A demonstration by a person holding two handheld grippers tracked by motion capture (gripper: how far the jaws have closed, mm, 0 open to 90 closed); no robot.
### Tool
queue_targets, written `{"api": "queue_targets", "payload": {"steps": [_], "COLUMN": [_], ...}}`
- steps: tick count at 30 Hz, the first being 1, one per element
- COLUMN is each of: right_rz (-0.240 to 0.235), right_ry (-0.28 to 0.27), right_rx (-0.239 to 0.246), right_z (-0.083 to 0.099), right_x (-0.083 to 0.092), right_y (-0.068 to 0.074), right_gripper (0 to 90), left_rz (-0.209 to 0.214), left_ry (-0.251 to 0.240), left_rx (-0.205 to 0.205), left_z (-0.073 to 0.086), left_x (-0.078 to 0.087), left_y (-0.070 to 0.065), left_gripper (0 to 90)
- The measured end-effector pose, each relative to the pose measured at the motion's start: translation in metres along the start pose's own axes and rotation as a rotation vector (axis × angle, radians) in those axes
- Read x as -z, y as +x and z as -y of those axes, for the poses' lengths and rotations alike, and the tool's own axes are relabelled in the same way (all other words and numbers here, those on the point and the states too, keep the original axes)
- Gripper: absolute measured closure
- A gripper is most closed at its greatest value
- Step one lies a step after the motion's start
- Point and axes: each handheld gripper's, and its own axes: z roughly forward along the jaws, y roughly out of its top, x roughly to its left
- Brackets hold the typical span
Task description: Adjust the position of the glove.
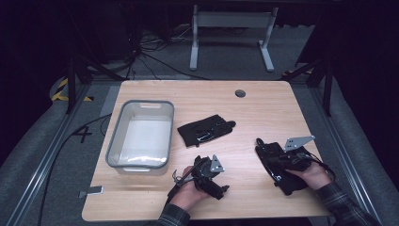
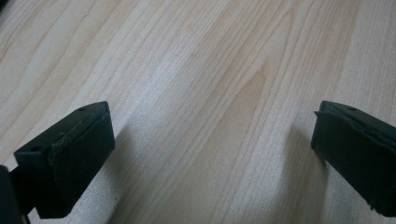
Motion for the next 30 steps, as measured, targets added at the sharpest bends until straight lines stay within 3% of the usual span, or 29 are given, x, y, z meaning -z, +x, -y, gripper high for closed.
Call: {"api": "queue_targets", "payload": {"steps": [6, 13, 19, 30], "right_rz": [-0.011, 0.018, 0.037, 0.06], "right_ry": [0.007, -0.051, -0.061, -0.041], "right_rx": [0.026, 0.011, -0.019, -0.033], "right_z": [0.0, 0.002, 0.019, 0.05], "right_x": [0.001, 0.019, 0.037, 0.058], "right_y": [0.008, 0.002, -0.002, 0.005], "right_gripper": [89.9, 89.9, 89.9, 89.8], "left_rz": [0.0, -0.002, -0.002, -0.003], "left_ry": [0.0, 0.0, 0.0, 0.0], "left_rx": [0.0, 0.0, 0.001, 0.001], "left_z": [0.0, 0.0, 0.0, 0.0], "left_x": [0.0, 0.0, 0.0, 0.0], "left_y": [0.0, 0.0, 0.0, 0.0], "left_gripper": [0.0, 0.0, 0.0, 0.0]}}
